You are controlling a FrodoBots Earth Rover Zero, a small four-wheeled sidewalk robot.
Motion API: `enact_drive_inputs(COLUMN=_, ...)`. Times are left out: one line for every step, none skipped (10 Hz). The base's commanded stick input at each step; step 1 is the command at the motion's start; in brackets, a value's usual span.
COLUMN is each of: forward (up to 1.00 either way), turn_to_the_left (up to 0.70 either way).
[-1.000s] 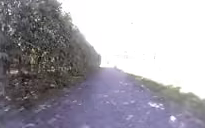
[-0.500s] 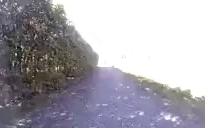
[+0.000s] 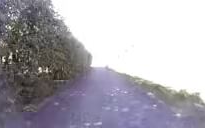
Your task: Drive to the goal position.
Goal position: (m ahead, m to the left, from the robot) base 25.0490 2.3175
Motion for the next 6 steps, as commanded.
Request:
enact_drive_inputs(forward=1.0, turn_to_the_left=0.0)
enact_drive_inputs(forward=1.0, turn_to_the_left=0.0)
enact_drive_inputs(forward=1.0, turn_to_the_left=0.0)
enact_drive_inputs(forward=1.0, turn_to_the_left=0.0)
enact_drive_inputs(forward=1.0, turn_to_the_left=0.0)
enact_drive_inputs(forward=1.0, turn_to_the_left=0.26)
